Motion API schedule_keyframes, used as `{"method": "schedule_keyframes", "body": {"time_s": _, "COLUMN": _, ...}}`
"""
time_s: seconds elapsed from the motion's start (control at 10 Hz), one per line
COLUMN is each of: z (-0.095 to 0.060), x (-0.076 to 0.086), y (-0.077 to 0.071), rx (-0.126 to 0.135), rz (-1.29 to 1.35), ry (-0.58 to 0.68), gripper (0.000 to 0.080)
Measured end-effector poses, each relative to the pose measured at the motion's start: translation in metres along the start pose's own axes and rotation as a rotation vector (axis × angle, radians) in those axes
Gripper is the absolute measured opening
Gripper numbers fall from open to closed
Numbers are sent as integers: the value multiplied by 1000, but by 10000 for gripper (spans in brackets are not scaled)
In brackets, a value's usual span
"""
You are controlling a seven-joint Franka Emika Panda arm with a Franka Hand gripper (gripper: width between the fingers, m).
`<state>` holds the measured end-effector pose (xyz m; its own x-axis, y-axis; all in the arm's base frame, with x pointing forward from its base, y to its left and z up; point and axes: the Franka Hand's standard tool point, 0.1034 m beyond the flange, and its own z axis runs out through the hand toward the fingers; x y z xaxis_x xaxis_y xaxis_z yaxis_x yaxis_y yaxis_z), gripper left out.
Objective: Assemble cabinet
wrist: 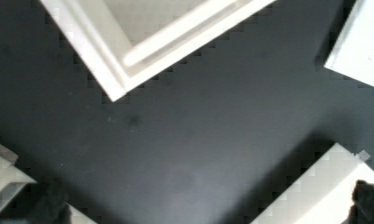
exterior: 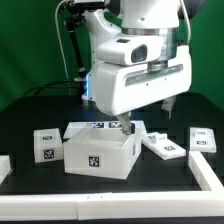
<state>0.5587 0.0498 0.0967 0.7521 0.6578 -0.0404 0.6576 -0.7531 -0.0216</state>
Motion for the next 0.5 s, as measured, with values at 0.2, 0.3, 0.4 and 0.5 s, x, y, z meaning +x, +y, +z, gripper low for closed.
{"method": "schedule_keyframes", "body": {"time_s": 0.2, "z": 0, "x": 0, "y": 0, "rx": 0, "rz": 0, "ry": 0, "gripper": 798}}
{"method": "schedule_keyframes", "body": {"time_s": 0.3, "z": 0, "x": 0, "y": 0, "rx": 0, "rz": 1, "ry": 0, "gripper": 798}}
{"method": "schedule_keyframes", "body": {"time_s": 0.4, "z": 0, "x": 0, "y": 0, "rx": 1, "rz": 1, "ry": 0, "gripper": 798}}
{"method": "schedule_keyframes", "body": {"time_s": 0.5, "z": 0, "x": 0, "y": 0, "rx": 1, "rz": 1, "ry": 0, "gripper": 798}}
